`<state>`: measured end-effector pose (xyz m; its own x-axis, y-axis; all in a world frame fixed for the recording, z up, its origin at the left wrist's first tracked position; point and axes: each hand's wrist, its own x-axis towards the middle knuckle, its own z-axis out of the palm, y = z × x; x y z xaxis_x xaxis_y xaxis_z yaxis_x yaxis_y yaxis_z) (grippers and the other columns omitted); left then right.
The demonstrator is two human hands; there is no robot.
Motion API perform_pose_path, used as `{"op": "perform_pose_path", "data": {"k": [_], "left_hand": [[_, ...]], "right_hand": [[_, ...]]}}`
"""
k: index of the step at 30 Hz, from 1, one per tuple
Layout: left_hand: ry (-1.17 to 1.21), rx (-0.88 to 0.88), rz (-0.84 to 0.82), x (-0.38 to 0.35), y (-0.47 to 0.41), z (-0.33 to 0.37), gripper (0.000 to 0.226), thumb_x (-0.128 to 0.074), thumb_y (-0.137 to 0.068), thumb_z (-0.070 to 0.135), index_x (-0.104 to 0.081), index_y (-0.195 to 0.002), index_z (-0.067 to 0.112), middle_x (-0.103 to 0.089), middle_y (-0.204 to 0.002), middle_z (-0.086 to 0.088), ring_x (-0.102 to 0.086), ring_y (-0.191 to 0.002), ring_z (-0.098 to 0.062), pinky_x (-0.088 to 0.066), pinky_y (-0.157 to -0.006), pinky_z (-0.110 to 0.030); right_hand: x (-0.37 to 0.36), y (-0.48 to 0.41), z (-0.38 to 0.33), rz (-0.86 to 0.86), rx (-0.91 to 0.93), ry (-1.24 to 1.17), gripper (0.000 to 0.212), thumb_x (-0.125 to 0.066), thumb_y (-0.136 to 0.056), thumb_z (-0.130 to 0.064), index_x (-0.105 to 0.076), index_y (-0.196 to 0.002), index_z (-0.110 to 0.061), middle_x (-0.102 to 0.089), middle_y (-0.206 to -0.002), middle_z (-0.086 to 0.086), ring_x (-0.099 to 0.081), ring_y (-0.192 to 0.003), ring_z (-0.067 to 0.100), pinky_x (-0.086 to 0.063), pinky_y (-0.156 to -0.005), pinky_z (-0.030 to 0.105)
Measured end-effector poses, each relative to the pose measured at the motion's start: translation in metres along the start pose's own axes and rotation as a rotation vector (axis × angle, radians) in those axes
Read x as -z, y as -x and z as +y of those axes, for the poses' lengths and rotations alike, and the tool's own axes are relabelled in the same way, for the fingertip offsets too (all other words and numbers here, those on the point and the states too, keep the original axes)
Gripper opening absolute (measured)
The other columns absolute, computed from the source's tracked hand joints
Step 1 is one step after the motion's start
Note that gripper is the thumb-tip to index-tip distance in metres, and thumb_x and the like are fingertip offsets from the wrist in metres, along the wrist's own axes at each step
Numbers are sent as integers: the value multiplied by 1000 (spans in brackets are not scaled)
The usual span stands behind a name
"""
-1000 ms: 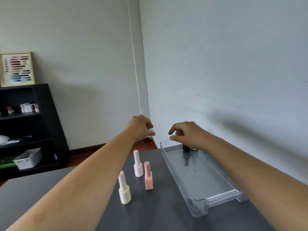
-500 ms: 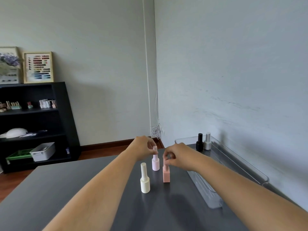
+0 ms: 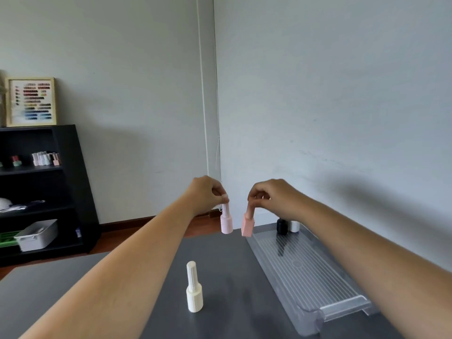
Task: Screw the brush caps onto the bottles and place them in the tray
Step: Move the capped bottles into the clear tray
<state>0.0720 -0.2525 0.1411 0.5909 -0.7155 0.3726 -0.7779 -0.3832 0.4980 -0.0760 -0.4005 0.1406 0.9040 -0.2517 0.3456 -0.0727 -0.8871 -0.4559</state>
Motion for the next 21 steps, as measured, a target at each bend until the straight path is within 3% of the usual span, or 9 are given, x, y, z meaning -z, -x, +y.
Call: {"op": "perform_pose_path", "data": {"k": [4, 12, 14, 17, 21], "left_hand": [[31, -39, 11, -11, -27, 19, 7, -71, -79, 24, -73, -81, 17, -59, -63, 15, -53, -61, 2, -35, -52, -5], [45, -63, -87, -69, -58, 37, 8, -71, -79, 25, -72, -79, 17, -65, -72, 5, -59, -71, -9, -45, -64, -19], [23, -59, -110, -81, -62, 35, 7, -71, -79, 23, -72, -79, 17, -65, -71, 6, -60, -71, -9, -45, -62, -17], [-10, -58, -141, -94, -68, 32, 5, -70, -79, 22, -71, -77, 17, -66, -73, 5, -63, -76, -11, -51, -71, -23], [-47, -62, -170, -103, -73, 28, 5, -70, -78, 21, -71, -77, 17, -64, -71, 6, -62, -76, -11, -52, -75, -25]], "right_hand": [[19, -16, 33, 38, -52, 65, 5, -63, -86, -25, -67, -85, -24, -61, -81, -13, -52, -69, -1, -36, -58, 18], [6, -34, 89, -18, -136, 151, 9, -60, -85, -20, -68, -89, -19, -68, -87, -2, -61, -76, 18, -48, -65, 29], [-1, -38, 98, -46, -147, 171, 11, -58, -86, -20, -68, -91, -20, -68, -90, -2, -59, -75, 16, -46, -63, 28], [-9, -43, 109, -86, -145, 199, 13, -56, -88, -19, -66, -97, -22, -65, -94, -7, -53, -72, 7, -40, -60, 21], [-16, -46, 116, -159, -125, 285, 17, -54, -92, -21, -64, -104, -26, -62, -105, -5, -54, -87, 13, -43, -74, 26]]}}
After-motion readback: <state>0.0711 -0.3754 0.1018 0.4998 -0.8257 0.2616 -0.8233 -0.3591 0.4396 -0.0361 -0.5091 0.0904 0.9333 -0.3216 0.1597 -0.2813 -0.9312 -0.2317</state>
